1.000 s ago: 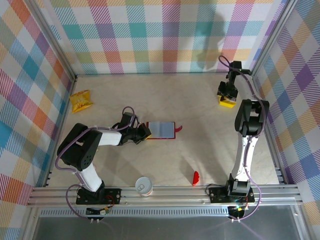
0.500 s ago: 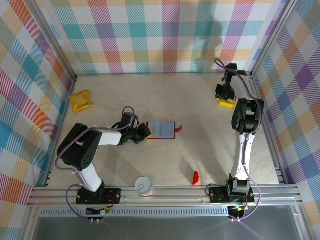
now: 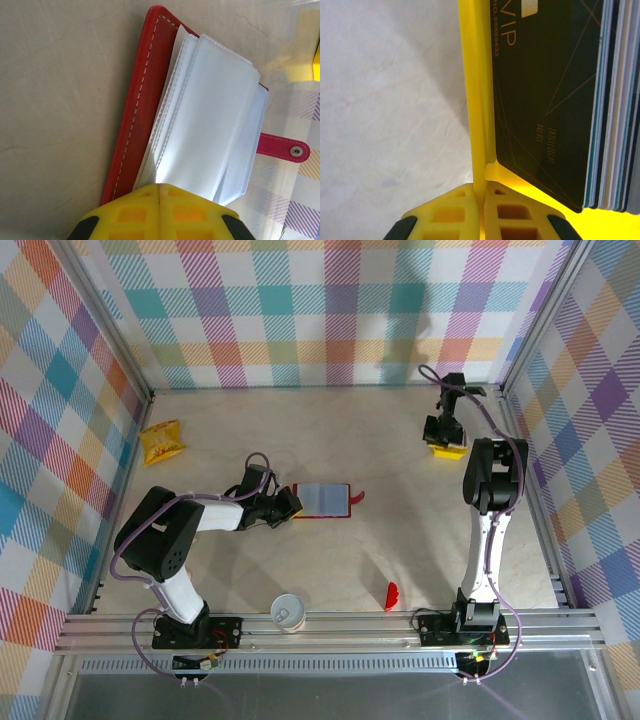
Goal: Put the credit cards into the card holder
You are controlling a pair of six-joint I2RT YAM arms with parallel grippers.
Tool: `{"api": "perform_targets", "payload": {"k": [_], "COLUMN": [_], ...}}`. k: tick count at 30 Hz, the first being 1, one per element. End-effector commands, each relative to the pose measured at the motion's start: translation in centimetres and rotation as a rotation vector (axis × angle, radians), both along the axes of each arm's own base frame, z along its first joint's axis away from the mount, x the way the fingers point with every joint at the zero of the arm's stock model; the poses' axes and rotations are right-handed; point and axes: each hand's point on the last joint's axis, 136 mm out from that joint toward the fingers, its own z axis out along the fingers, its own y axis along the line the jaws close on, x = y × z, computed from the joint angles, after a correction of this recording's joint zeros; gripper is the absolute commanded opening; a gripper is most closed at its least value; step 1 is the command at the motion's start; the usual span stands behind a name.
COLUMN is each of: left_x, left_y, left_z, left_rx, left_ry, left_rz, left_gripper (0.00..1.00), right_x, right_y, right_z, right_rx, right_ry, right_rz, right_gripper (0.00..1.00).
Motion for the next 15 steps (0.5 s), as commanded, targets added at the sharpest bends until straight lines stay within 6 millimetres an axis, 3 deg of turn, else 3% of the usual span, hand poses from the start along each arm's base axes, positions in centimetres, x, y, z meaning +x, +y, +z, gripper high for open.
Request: {"api": "perform_targets", "payload": {"k": [1, 10, 13, 15], "left_x": [-2.1, -2.2, -2.4, -2.5], "left_y": [1.7, 1.7, 1.7, 1.7], "left_z": [-2.5, -2.5, -2.6, -2.7], "left_rx": [0.090, 0.086, 0.084, 0.084], "left_ry": [0.103, 0.100, 0.102, 0.105], "left_rz": [0.009, 0.008, 0.007, 0.005], "left_gripper": [0.01, 0.01, 0.01, 0.01], "right_x": [-2.6, -8.0, -8.4, -8.3], "right_y": [2.3, 5.8, 5.8, 6.0], "right_z": [1.1, 1.9, 2.4, 3.3], "right_rx": [0.031, 0.025, 0.025, 0.034], "right_ry": [0.030, 0.058, 0.051, 0.038], "right_rz": [-0.013, 0.021, 0.020, 0.028], "right_gripper": [0.03, 0.04, 0.16, 0.31]}}
